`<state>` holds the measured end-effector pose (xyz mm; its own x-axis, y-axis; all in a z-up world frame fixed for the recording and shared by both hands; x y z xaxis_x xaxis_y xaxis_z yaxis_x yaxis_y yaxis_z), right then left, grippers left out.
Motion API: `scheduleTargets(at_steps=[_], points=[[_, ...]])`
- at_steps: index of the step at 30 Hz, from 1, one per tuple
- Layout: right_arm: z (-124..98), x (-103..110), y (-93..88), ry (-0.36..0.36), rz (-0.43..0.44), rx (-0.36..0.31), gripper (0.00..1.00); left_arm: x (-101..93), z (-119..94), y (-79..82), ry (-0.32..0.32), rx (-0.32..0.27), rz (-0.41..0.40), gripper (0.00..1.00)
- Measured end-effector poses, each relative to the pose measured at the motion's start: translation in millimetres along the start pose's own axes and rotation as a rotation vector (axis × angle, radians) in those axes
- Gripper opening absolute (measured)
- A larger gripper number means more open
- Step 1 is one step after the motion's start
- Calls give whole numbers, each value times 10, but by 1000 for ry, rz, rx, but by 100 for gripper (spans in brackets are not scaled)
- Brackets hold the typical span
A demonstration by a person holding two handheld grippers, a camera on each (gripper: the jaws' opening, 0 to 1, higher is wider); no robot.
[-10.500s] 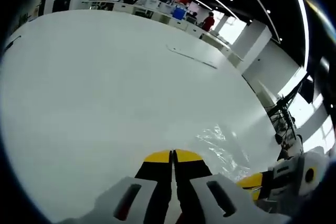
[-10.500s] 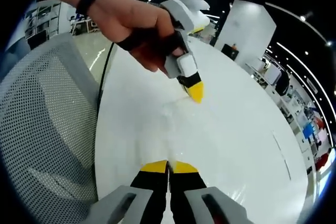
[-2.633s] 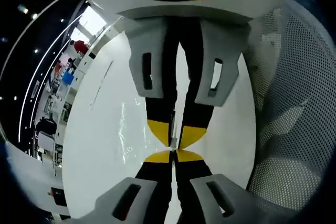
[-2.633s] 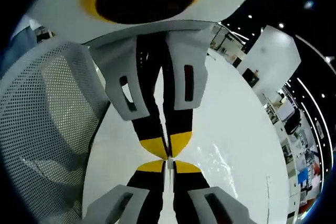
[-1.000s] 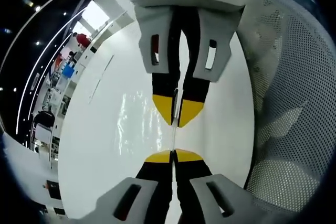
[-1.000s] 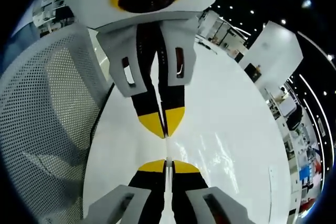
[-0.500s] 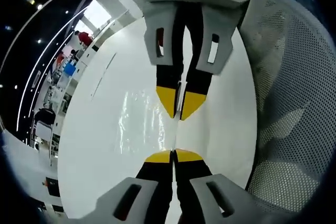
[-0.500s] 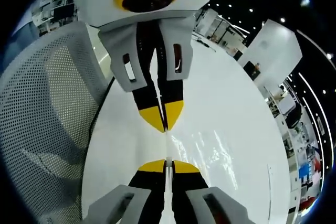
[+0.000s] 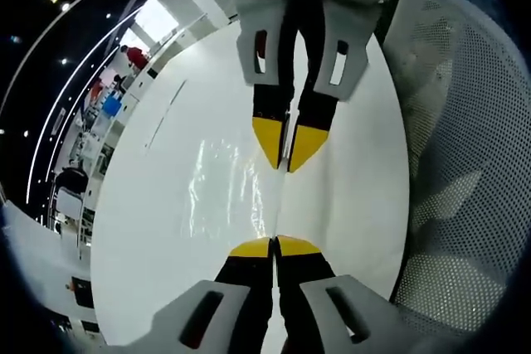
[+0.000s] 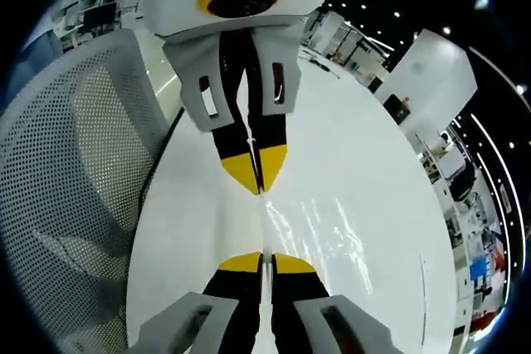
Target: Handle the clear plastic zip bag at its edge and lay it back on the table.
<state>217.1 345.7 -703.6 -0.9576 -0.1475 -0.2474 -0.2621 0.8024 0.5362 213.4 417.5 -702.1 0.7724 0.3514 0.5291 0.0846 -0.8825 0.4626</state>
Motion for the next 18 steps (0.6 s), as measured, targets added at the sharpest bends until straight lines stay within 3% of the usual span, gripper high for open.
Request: scheduleTargets(at_steps=[18], points=[[-49, -15, -134, -14, 23, 18, 0, 22, -12, -60, 6, 17, -7, 0]])
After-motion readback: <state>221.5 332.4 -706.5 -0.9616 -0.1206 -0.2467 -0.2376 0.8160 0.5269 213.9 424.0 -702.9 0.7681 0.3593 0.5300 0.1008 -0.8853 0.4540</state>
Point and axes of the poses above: the point that each gripper's makers call its tool centre point, and the gripper's own axes: z roughly forward along the fingers, x roughly to its left, y roughly out of its top, the point moved 3 cm from there along -z, roughly backward along the fingers, and after that the axes turned 9 degrees about y, right-handed, at the moved point
